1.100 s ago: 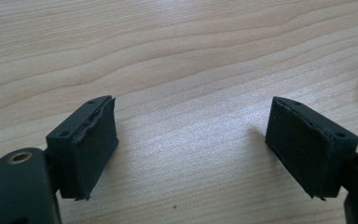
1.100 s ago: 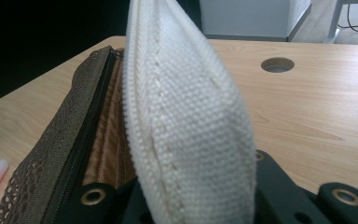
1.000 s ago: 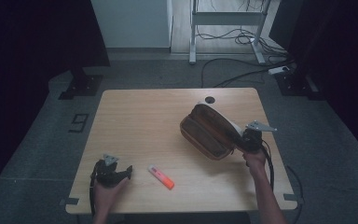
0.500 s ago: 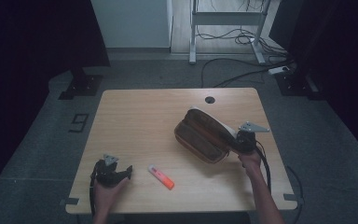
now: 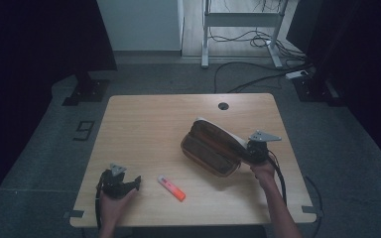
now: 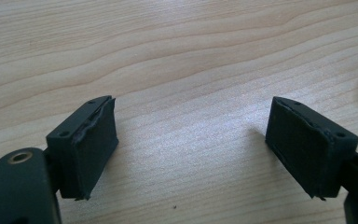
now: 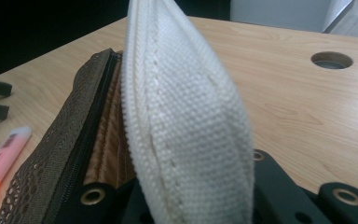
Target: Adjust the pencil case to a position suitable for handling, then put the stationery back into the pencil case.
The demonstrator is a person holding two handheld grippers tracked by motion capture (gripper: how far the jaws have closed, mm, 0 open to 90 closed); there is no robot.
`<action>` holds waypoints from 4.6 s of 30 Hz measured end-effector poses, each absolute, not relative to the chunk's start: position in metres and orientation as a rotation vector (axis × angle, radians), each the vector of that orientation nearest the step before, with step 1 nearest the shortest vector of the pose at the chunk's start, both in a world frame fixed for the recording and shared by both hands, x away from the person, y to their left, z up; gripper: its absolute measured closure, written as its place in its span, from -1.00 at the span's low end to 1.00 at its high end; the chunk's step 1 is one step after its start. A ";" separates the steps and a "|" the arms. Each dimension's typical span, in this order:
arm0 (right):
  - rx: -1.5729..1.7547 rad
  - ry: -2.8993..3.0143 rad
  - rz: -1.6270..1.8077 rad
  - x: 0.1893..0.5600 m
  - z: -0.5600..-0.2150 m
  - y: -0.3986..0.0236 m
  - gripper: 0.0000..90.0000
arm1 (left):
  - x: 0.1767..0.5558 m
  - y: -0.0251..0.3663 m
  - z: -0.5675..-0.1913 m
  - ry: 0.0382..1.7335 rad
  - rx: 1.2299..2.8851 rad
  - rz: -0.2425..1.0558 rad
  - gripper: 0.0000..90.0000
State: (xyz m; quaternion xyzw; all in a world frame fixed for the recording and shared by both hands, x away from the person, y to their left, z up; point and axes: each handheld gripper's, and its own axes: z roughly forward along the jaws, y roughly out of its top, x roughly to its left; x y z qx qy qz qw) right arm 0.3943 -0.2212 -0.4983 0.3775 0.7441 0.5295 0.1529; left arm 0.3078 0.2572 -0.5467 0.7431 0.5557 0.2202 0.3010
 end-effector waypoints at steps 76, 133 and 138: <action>0.934 2.186 1.561 0.342 -0.479 -0.134 -0.28 | 0.308 0.257 -0.547 1.474 1.972 0.584 -0.64; 0.747 2.522 1.393 0.304 -0.532 -0.034 -0.14 | 0.308 0.257 -0.547 1.474 1.972 0.585 -0.64; 0.708 2.559 1.315 0.301 -0.539 -0.027 -0.13 | 0.308 0.257 -0.547 1.474 1.972 0.585 -0.64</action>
